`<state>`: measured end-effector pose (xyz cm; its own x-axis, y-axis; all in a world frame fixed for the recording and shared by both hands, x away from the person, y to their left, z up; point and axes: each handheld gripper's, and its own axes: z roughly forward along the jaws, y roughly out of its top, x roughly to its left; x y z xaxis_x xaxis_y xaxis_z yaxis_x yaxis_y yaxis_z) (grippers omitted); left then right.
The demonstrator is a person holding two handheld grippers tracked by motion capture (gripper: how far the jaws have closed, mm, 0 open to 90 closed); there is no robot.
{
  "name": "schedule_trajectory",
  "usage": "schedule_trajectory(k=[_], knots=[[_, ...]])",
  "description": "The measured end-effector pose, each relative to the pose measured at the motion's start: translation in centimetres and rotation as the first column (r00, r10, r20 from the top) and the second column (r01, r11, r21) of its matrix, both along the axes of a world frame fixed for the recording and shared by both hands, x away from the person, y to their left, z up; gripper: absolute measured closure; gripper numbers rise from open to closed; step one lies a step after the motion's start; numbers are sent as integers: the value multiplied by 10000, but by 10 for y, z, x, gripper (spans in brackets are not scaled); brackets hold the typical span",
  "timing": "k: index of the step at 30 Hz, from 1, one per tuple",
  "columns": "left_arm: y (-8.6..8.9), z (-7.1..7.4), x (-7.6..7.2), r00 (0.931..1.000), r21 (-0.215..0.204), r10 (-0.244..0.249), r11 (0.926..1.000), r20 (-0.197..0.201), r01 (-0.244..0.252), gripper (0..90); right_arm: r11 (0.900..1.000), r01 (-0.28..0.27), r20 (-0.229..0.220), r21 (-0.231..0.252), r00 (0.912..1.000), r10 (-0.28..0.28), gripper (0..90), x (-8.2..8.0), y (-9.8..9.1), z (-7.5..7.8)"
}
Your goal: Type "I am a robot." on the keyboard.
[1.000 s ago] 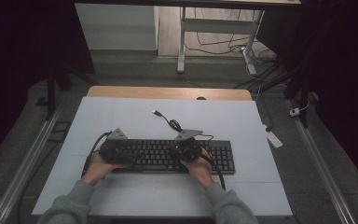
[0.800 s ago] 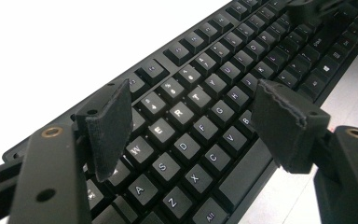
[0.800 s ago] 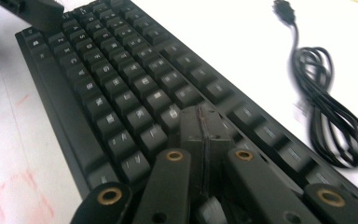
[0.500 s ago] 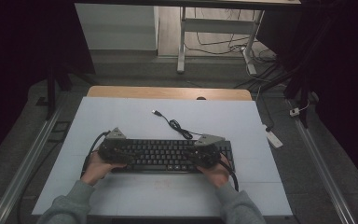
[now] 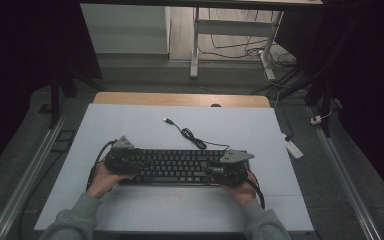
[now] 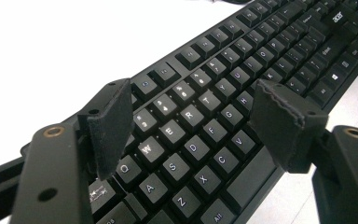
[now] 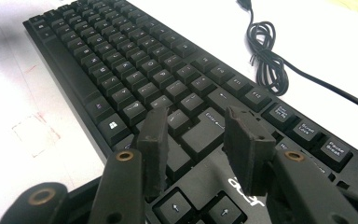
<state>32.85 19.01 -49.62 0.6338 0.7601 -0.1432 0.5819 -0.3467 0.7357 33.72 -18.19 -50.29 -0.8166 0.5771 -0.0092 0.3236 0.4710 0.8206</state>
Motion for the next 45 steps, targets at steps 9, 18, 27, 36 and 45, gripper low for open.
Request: schedule_trajectory(k=[9, 18, 27, 36, 45], knots=[[-4, 1, -1, 9998, -239, -192, 9995, 64, 194, 369, 10000, 7, -5, -51, 10000, -7, 590, 1, 1, -1], [-13, 1, -4, 9957, -231, -923, 9954, 70, 925, 616, 10000, 4, 16, -78, 10000, -4, 589, 1, 1, -1], [-26, -4, -6, 9833, -119, -1803, 9836, -238, 1801, 889, 10000, -12, 37, -92, 10000, 12, 588, 1, 2, -2], [-34, -7, -6, 9809, 35, -1922, 9813, -315, 1924, 889, 9998, -22, 19, -176, 10000, 22, 587, 1, 2, -2], [-41, -13, -6, 9790, 281, -1992, 9793, -434, 2005, 888, 9998, -6, 10, -221, 10000, 7, 587, 1, 2, -2]])
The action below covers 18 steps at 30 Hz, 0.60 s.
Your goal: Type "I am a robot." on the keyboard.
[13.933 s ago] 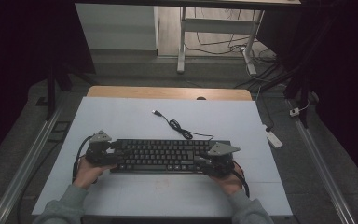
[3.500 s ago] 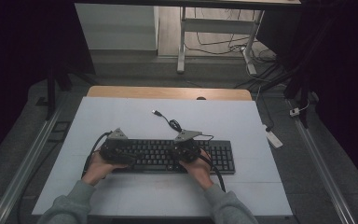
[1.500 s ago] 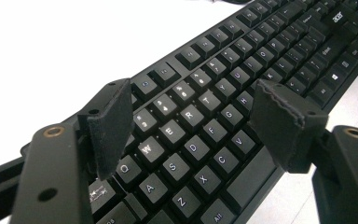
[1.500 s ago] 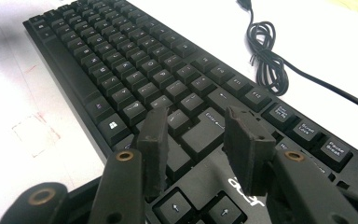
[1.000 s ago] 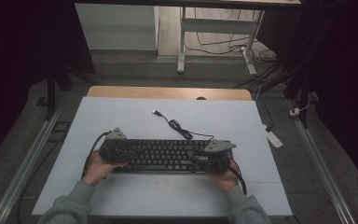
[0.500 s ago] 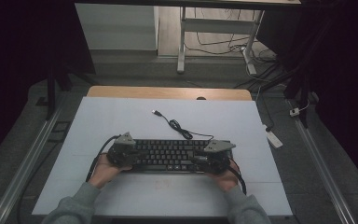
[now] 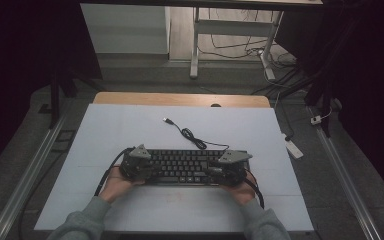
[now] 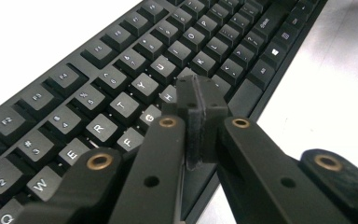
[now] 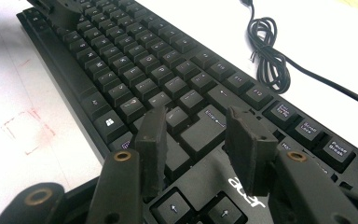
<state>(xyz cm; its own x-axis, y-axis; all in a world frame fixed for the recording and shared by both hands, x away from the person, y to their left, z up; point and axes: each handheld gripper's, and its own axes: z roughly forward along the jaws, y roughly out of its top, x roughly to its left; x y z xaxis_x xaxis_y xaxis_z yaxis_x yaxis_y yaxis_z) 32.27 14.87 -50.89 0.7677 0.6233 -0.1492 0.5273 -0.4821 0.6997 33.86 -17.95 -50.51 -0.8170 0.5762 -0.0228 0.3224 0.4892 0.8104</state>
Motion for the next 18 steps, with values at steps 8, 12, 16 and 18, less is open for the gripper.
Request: schedule_trajectory(k=[8, 12, 16, 18], knots=[[-4, -6, 1, 10000, 183, -18, 9998, -92, 19, 888, 10000, 30, -5, 9, 10000, -30, 587, 0, 0, 0], [-6, -8, 2, 9999, 299, -25, 9995, -108, 28, 888, 10000, -14, -18, 27, 10000, 14, 585, 0, 0, 0], [-7, -9, 2, 9999, 324, -31, 9995, -115, 35, 887, 10000, 1, -14, 26, 10000, -1, 584, 0, 0, 0], [-7, -9, 2, 9999, 336, -29, 9994, -108, 33, 887, 10000, -31, -25, 57, 10000, 31, 584, 0, 0, 0]])
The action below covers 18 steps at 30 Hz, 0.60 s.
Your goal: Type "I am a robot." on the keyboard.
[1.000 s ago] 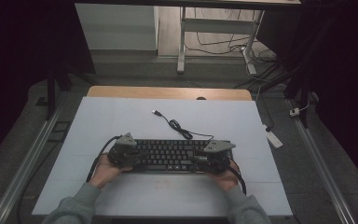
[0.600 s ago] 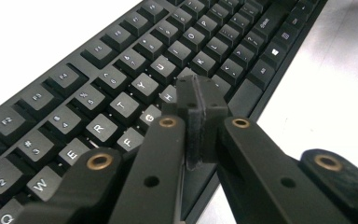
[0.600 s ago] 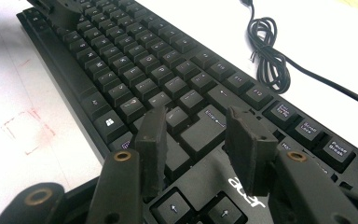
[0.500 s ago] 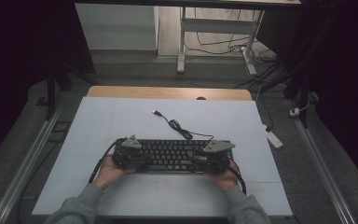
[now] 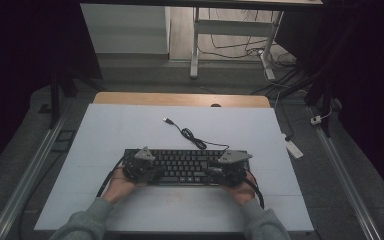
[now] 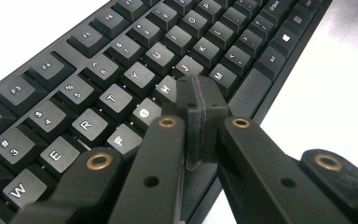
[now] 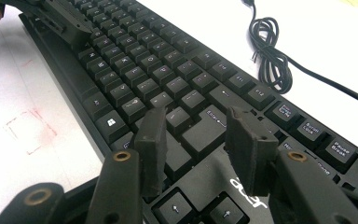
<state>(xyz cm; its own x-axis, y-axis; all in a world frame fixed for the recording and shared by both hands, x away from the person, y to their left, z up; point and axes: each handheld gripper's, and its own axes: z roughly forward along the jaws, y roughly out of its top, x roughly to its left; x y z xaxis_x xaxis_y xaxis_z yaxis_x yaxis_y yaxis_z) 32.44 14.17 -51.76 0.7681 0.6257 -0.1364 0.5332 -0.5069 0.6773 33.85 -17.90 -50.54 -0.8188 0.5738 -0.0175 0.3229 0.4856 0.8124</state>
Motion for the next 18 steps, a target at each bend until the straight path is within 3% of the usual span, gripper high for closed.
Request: schedule_trajectory(k=[10, 12, 15, 18], knots=[[-2, -4, 1, 9998, 121, -14, 9999, -198, 17, 888, 10000, -3, -20, -11, 10000, 3, 583, 0, 0, 0], [-1, -5, 2, 9997, -15, 23, 10000, -243, -23, 888, 10000, 20, -1, -43, 10000, -20, 583, 0, 0, 0], [-1, -4, 0, 10000, 127, 48, 9999, -36, -48, 889, 10000, 14, 4, -43, 10000, -14, 583, 0, 0, 0], [1, 1, -1, 9997, -153, 159, 9998, 190, -156, 888, 10000, -16, 2, -5, 10000, 16, 583, 0, 0, 0]])
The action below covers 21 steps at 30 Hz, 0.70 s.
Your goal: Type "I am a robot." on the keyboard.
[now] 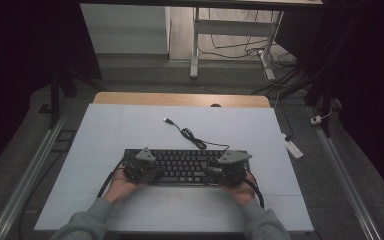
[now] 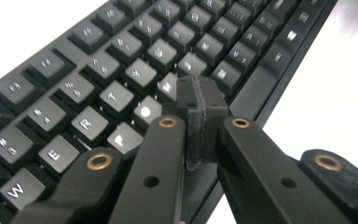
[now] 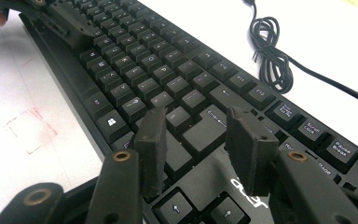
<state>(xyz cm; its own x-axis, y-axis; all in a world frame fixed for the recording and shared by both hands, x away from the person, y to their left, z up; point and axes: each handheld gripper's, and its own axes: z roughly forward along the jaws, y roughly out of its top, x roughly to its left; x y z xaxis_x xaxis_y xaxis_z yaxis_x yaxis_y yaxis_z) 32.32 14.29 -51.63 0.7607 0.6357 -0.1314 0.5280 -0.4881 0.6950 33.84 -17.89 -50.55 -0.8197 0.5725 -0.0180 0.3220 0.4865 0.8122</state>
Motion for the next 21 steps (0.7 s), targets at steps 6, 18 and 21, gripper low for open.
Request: schedule_trajectory(k=[6, 18, 21], knots=[[16, 13, 0, 9992, -758, 308, 9967, 255, -288, 851, 10000, 38, -6, -25, 10000, -38, 582, 0, 0, 0], [41, 21, 2, 9867, -1261, 1598, 9798, 295, -1549, 460, 10000, 25, -17, -22, 10000, -25, 580, 0, 0, 0], [43, 22, 2, 9853, -1264, 1686, 9784, 285, -1638, 432, 10000, -7, -30, 12, 10000, 7, 580, 0, 0, 0]])
